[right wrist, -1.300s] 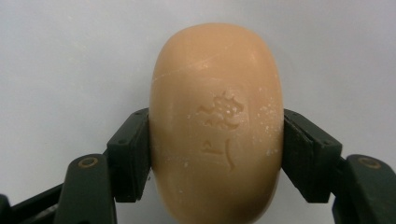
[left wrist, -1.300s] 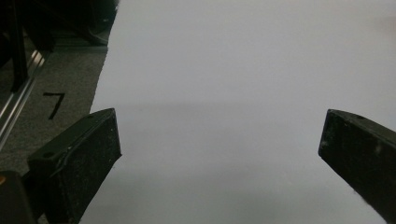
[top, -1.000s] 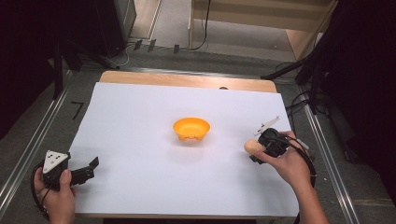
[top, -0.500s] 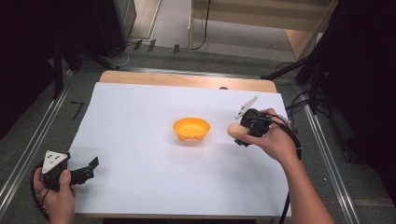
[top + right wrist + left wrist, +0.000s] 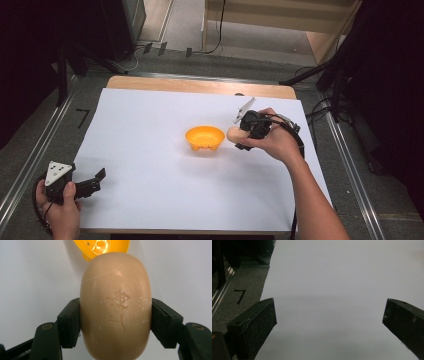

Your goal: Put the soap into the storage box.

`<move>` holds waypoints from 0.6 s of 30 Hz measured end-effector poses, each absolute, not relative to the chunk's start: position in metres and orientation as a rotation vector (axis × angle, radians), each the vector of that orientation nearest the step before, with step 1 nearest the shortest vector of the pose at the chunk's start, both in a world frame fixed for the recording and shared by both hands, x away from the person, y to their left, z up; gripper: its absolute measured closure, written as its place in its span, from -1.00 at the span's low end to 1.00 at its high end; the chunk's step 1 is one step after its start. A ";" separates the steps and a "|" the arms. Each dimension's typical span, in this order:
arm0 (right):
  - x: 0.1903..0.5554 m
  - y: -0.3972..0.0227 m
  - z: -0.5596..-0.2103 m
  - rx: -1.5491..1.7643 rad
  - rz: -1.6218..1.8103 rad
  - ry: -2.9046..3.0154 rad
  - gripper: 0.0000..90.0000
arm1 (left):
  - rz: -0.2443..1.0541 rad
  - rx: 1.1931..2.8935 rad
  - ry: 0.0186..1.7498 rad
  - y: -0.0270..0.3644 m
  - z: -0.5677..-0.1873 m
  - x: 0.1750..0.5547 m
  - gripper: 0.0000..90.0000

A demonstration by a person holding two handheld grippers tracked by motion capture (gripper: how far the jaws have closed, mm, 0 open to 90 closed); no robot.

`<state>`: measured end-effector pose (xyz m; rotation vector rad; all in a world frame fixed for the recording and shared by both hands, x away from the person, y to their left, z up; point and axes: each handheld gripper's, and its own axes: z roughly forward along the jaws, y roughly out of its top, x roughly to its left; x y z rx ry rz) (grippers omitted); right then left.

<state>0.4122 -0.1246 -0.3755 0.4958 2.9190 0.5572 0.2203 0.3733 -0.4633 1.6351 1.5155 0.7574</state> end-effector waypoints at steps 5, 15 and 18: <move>0.416 -0.113 -0.372 0.425 0.580 2.931 -0.27 | 0.757 1.633 1.516 0.373 -0.463 0.220 -1.00; 0.424 -0.086 -0.369 0.315 0.596 2.952 -0.27 | 0.756 1.632 1.516 0.374 -0.463 0.220 -1.00; 0.428 -0.077 -0.368 0.288 0.584 2.960 -0.27 | 0.755 1.632 1.516 0.374 -0.463 0.220 -1.00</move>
